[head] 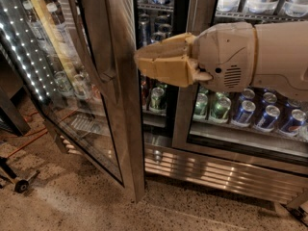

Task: Open left fridge door

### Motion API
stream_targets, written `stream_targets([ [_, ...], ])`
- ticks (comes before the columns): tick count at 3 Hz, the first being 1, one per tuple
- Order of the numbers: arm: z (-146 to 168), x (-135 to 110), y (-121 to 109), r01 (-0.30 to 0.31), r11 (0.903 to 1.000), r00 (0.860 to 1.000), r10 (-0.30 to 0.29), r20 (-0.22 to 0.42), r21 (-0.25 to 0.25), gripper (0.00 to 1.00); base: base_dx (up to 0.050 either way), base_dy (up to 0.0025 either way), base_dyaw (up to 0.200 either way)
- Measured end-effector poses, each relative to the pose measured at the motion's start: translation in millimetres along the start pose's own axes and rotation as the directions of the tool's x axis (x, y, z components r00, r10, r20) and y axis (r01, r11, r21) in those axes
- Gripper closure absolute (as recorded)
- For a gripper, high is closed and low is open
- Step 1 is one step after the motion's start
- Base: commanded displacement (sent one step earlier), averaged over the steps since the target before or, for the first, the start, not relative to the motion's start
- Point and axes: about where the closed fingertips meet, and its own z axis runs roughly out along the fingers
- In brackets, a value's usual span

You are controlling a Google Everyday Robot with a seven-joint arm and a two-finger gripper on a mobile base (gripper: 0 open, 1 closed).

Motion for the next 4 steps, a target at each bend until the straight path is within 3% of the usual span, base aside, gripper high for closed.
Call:
stream_targets([
  [1,0.0,0.0,0.0,0.0,1.0,1.0,0.0,0.0,0.0,1.0,0.0,0.0,-0.198],
  [3,0.1,-0.3,0.2,0.001,1.0,1.0,-0.001,0.0,0.0,1.0,-0.05,0.00002,0.0],
  [4,0.1,-0.3,0.2,0.001,1.0,1.0,-0.001,0.0,0.0,1.0,0.0,0.0,0.0],
])
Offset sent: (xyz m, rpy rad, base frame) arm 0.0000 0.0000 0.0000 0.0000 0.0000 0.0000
